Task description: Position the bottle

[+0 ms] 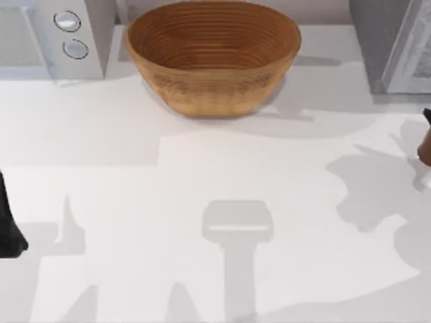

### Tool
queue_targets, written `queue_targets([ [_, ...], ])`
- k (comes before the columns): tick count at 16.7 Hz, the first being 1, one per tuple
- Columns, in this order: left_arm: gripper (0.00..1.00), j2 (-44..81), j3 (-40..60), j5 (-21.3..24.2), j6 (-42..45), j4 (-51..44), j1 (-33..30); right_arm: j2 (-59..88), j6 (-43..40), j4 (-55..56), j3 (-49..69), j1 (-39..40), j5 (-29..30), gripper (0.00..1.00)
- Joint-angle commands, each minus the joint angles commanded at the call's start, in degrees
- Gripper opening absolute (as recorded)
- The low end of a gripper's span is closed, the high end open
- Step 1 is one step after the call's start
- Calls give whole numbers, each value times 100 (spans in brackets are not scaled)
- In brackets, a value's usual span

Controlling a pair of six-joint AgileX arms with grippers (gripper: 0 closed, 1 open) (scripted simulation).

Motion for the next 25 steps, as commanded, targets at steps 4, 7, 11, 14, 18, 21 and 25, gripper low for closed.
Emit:
queue_targets([
  [4,100,0,0,0,0,0,0,-325,0,8,-243,-941,-952,0],
  [7,100,0,0,0,0,0,0,-383,-1,12,-278,-1076,-1088,0],
  [11,100,0,0,0,0,0,0,-339,3,22,-243,-1037,-1064,0],
  [14,100,0,0,0,0,0,0,0,-21,181,-79,-785,-806,0],
  [18,100,0,0,0,0,0,0,633,-71,464,212,-328,-329,0],
  [21,100,0,0,0,0,0,0,784,-82,533,282,-219,-216,0],
  [25,100,0,0,0,0,0,0,784,-82,533,282,-219,-216,15],
])
